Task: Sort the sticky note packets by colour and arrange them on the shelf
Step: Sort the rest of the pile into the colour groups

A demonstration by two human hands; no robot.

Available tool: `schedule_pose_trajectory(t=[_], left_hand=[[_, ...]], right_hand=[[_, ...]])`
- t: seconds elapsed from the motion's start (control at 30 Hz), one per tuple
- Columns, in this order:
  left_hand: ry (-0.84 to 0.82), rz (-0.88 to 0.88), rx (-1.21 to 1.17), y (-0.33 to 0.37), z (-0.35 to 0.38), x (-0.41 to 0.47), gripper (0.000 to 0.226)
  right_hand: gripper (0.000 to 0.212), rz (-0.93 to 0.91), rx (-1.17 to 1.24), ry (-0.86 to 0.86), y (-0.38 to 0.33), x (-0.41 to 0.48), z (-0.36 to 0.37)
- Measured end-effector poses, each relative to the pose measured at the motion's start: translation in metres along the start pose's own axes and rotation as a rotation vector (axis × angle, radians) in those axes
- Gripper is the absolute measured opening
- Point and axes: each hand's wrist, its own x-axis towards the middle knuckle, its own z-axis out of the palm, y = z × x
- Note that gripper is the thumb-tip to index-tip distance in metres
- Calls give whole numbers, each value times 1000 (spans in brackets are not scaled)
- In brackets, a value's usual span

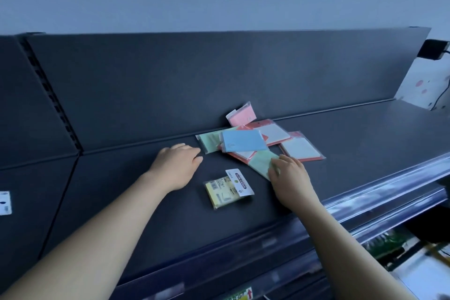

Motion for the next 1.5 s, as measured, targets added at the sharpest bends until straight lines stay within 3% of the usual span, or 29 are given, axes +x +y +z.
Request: schedule_pose_trajectory(t=[0.27,0.37,0.47,0.57,0.63,0.7,0.83,0.93,1.07,1.23,1.5], left_hand=[[-173,13,-3,22,12,28,55],[-134,-2,80,18,2,6,47],[19,-31,179,16,-11,-14,32],[90,-218,-8,10,-17,-14,24],[-22,-360,-142,5,-18,-5,53],[-124,-431,-226,4,-21,2,66],[-192,-448,-418,5,-24,6,50],[-88,-428,-539,10,-19,2,41],[194,-391,-601,14,-27,-9,20],[422,-421,-739,-3,-51,-36,24],[562,-531,-987,-32,-62,-114,28]], right_hand=[[14,8,61,-49,1,-2,-5],[16,81,76,-110,-3,-4,-9],[23,110,72,-143,-6,-3,-10],[43,130,45,-147,-9,-6,-15],[53,157,65,-135,-9,-8,-18],[62,189,105,-122,-10,-8,-19],[72,235,253,-72,-11,-10,-20],[73,220,378,-38,-14,-11,-23],[62,284,568,46,-12,-9,-32],[57,268,758,194,-24,-3,-53],[58,14,837,27,-121,-2,-38]])
